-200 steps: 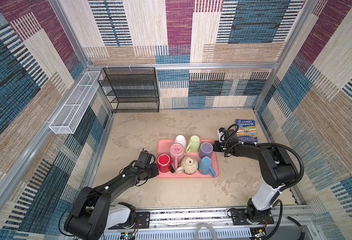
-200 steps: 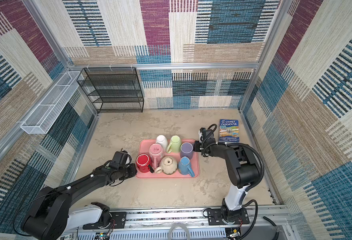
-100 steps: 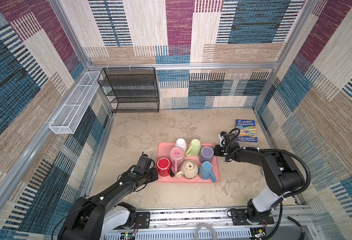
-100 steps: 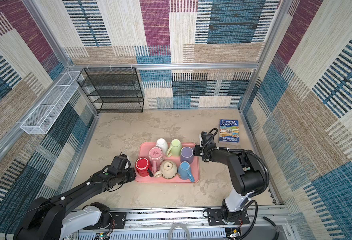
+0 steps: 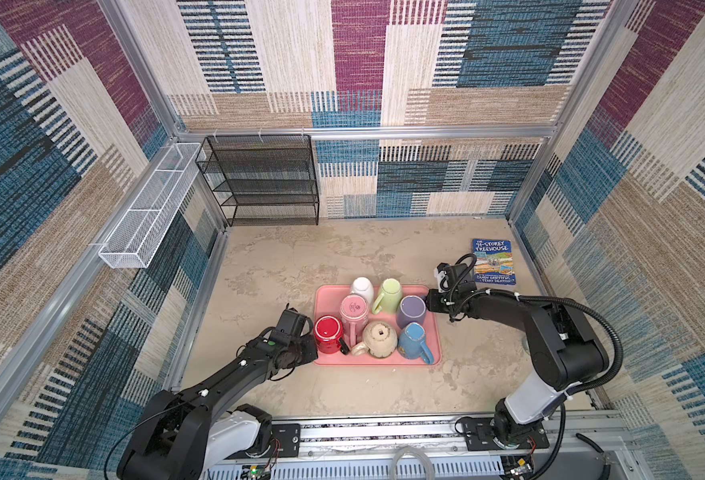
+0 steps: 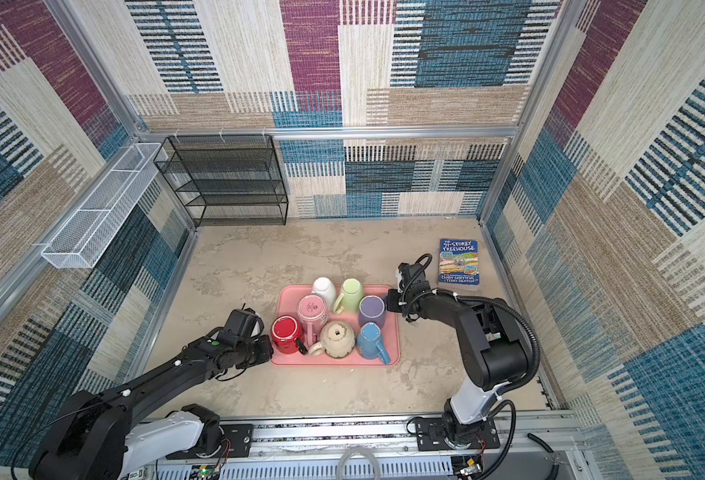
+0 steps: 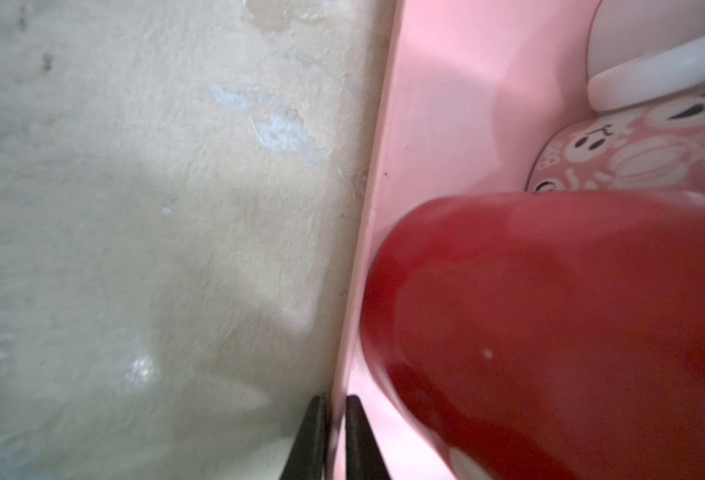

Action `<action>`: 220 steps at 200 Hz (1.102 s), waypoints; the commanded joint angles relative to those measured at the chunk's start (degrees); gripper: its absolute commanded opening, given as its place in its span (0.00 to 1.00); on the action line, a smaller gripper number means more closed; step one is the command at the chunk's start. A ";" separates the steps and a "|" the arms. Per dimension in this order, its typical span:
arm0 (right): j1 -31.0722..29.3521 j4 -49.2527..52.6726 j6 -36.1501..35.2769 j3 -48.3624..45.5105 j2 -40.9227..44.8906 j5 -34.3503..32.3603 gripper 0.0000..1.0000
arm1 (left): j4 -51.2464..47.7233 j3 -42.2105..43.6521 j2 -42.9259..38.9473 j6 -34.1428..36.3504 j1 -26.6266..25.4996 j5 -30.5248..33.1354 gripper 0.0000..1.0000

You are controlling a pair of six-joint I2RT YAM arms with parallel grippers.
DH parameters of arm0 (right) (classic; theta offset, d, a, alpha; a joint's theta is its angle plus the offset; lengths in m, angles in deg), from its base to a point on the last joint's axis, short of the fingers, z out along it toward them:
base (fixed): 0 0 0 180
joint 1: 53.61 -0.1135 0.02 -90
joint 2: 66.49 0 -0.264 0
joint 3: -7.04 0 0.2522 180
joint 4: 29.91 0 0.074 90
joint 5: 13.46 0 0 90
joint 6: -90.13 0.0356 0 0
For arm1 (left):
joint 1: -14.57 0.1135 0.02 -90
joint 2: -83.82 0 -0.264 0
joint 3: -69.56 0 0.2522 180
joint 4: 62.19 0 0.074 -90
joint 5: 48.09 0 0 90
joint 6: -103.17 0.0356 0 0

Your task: Turn the mug right side up

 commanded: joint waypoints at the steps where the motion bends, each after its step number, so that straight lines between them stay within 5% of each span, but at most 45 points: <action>1: 0.06 3.68 -0.90 1.48 0.36 -1.62 0.34 | -3.43 -2.08 -1.22 -0.74 -0.07 -0.42 0.19; 32: 0.60 5.61 -0.83 2.44 2.76 -3.24 0.38 | -8.23 -4.88 -4.02 1.42 0.06 1.22 0.27; 53: 0.64 7.20 -0.93 2.96 4.90 -4.67 0.40 | -11.68 -6.85 -5.95 2.97 -0.01 1.83 0.46; 109: 0.59 9.91 -1.58 3.36 13.45 -6.79 0.47 | -19.66 -13.26 -10.65 4.89 -0.07 -0.92 0.66; 220: -6.41 10.73 -0.20 0.10 30.15 -1.25 0.48 | -38.36 -33.90 -6.83 14.51 -3.05 3.20 0.66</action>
